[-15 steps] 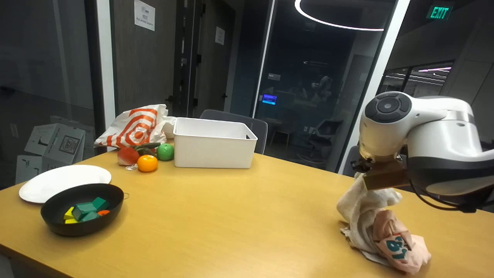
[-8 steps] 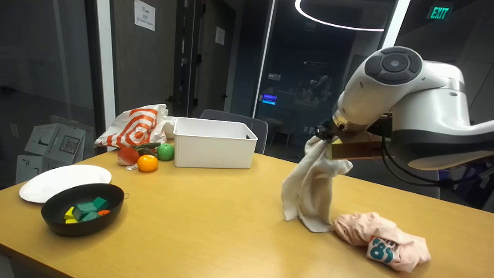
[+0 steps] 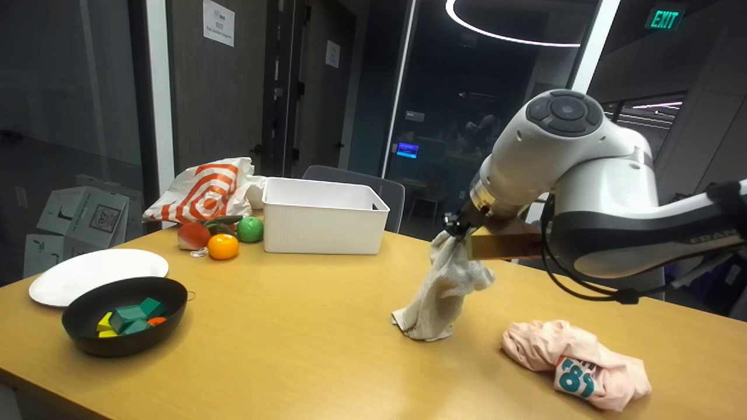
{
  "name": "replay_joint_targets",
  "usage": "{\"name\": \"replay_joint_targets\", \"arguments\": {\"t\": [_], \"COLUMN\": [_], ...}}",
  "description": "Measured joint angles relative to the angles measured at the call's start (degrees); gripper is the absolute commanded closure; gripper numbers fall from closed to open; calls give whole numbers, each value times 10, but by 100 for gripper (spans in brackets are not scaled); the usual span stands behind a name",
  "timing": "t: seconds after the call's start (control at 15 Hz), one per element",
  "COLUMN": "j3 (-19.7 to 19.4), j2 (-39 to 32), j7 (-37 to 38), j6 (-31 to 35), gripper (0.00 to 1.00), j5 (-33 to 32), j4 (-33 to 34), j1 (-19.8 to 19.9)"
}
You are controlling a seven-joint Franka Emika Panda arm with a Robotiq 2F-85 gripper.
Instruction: Move the white towel to the left
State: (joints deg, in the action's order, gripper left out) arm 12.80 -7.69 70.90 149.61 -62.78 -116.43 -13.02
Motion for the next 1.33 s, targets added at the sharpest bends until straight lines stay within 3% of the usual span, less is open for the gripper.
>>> {"name": "replay_joint_targets", "arguments": {"t": [0.27, 0.33, 0.47, 0.67, 1.0, 1.33], "j3": [18, 26, 45, 42, 33, -4], "j2": [-58, -70, -89, -92, -35, 64], "j7": [-96, -124, -178, -268, -391, -390], "j6": [69, 72, 71, 65, -43, -196], "gripper": [87, 66, 62, 41, 4, 0], "j5": [127, 162, 227, 339, 512, 528], "j4": [-13, -15, -17, -17, -2, 2], "j1": [4, 6, 13, 4, 1, 3]}}
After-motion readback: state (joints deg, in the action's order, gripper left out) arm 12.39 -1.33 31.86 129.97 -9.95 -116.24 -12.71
